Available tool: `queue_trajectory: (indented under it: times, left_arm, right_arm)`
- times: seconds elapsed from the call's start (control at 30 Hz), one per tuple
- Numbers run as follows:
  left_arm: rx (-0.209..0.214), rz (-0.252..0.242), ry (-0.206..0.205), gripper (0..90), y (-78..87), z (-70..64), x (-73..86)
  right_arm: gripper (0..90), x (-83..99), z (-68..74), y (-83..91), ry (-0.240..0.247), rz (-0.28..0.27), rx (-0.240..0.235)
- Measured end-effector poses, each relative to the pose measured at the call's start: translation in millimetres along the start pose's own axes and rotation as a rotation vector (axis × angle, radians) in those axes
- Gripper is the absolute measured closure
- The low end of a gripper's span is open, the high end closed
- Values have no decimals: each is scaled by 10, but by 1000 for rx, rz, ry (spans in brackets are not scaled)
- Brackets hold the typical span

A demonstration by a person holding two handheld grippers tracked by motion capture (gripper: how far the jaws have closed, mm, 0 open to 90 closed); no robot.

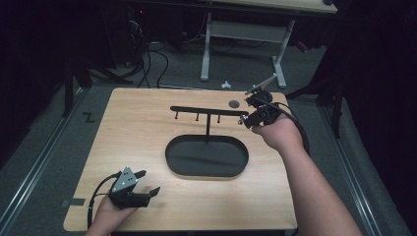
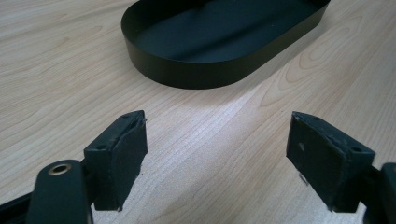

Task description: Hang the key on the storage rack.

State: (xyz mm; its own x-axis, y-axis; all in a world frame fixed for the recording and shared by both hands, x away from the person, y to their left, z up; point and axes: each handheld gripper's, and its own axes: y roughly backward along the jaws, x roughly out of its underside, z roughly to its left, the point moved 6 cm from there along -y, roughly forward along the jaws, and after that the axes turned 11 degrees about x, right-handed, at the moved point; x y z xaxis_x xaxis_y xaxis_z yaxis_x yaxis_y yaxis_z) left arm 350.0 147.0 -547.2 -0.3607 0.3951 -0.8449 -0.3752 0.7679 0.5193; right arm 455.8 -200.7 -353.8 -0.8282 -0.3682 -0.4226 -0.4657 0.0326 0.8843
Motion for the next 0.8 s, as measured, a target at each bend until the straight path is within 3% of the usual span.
queue_trajectory:
  times: [0.4, 0.8]
  left_arm:
    - [0, -5, 1, 208, 7, 1, 0]
    - [2, -3, 3, 209, 2, -2, 4]
  right_arm:
    - [847, -55, -43, -112, -16, 3, 24]
    - [836, 25, -109, -260, -48, 21, 25]
